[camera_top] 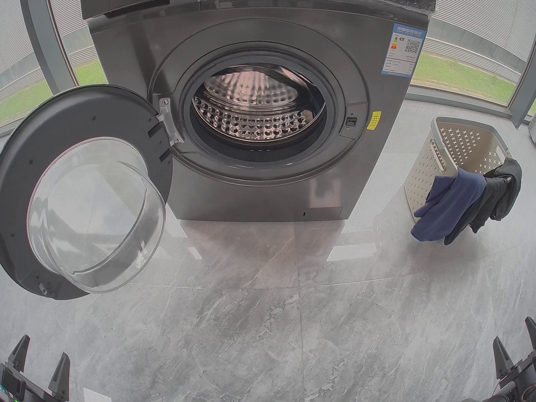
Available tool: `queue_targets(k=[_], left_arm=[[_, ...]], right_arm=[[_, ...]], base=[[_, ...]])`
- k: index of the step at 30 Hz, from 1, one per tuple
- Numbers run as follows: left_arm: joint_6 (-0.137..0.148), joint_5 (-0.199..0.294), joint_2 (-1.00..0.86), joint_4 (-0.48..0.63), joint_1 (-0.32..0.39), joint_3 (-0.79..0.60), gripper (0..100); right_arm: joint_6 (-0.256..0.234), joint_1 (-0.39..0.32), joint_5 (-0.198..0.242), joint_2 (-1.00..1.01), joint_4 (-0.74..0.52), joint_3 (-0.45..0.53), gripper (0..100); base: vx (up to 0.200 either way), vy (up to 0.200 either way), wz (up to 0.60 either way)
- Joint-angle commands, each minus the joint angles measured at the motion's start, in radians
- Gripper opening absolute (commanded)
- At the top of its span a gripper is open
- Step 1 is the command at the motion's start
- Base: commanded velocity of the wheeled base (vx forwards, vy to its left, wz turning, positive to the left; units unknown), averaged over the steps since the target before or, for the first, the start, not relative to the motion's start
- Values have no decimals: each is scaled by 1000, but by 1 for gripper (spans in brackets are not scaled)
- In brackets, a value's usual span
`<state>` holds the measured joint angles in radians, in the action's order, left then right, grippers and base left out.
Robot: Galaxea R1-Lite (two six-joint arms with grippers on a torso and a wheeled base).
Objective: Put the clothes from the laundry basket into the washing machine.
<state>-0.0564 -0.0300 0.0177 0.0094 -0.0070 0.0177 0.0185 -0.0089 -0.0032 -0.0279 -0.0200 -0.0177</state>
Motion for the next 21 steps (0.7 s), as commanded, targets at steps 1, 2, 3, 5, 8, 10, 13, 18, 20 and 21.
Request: queue_targets(k=[1,2,3,5,8,10,13,18,20,21], left_arm=[[0,-1,-15,0,1,-15,100],[0,-1,-15,0,1,-15,100],[0,-1,-15,0,1,-15,100],[0,-1,-15,0,1,-15,100],[0,-1,-15,0,1,-15,100],[0,-1,-15,0,1,-15,100],[-2,-1,-15,0,1,-15,100],[-2,-1,-15,0,1,-15,100],[-2,-1,-15,0,1,-15,100],[-2,-1,-15,0,-1,-15,100]], right_arm=[[-2,0,3,28,2,13,100],[-2,1,3,28,2,13,100],[-2,0,3,28,3,13,100],[-2,0,3,28,2,13,100],[-3,0,3,28,2,13,100],[-2,0,3,28,3,13,100],[-2,0,3,28,3,13,100],[-2,0,3,28,3,13,100],[-3,0,3,28,2,13,100],[-2,0,3,28,2,13,100]], base=[[0,-200,0],[0,-200,0],[0,-200,0],[0,-200,0],[0,-200,0],[0,-200,0],[0,-200,0],[0,-200,0],[0,-200,0],[0,-200,0]])
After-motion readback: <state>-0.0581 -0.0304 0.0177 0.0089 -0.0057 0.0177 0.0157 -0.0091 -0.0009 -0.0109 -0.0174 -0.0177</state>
